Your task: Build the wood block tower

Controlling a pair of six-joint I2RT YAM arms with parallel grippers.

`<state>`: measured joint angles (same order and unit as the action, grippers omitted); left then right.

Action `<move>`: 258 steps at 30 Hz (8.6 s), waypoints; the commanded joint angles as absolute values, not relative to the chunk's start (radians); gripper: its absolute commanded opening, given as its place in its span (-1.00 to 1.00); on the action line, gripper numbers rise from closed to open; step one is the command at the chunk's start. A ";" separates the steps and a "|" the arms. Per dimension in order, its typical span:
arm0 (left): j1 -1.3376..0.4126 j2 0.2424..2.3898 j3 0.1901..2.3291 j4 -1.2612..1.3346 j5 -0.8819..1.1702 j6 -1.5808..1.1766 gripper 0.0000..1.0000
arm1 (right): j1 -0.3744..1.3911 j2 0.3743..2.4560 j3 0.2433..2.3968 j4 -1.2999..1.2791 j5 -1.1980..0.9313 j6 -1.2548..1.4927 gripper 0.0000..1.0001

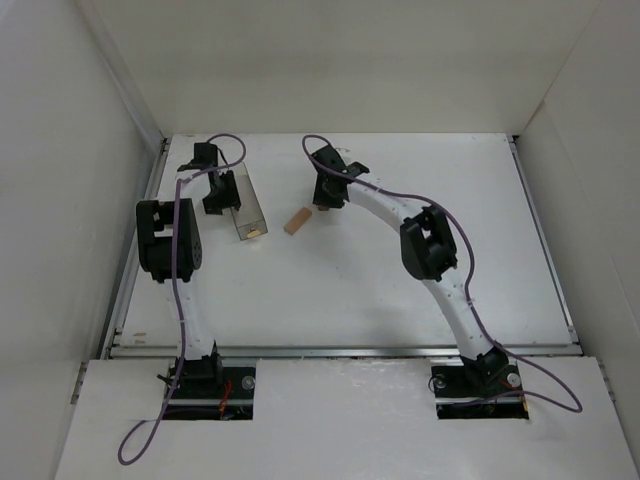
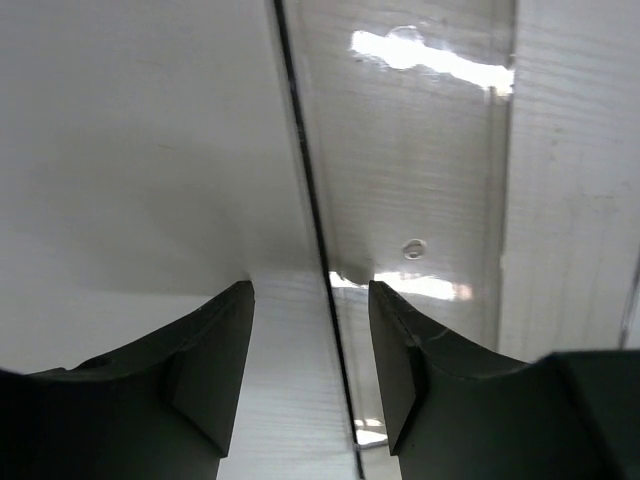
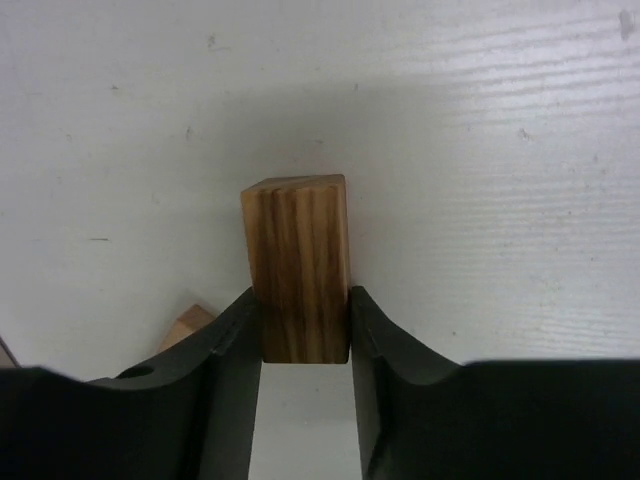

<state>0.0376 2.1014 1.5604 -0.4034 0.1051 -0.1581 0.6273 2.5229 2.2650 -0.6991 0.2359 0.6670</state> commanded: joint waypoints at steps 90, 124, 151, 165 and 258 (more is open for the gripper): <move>-0.655 2.249 1.954 -0.750 0.290 0.850 -0.99 | 0.316 0.925 0.575 0.337 -0.235 -0.350 1.00; -0.614 2.163 1.979 -0.879 0.587 1.015 1.00 | 0.316 0.936 0.635 0.337 -0.265 -0.302 1.00; -0.511 1.861 1.727 -0.264 -0.246 0.283 1.00 | 0.325 1.134 0.945 0.206 0.288 0.025 1.00; -0.436 2.045 1.733 -0.555 0.081 0.233 0.47 | 0.325 1.134 0.927 0.215 0.186 0.015 1.00; -0.721 2.214 2.016 -0.885 0.278 0.756 -1.00 | 0.325 0.937 0.773 0.206 0.207 -0.080 1.00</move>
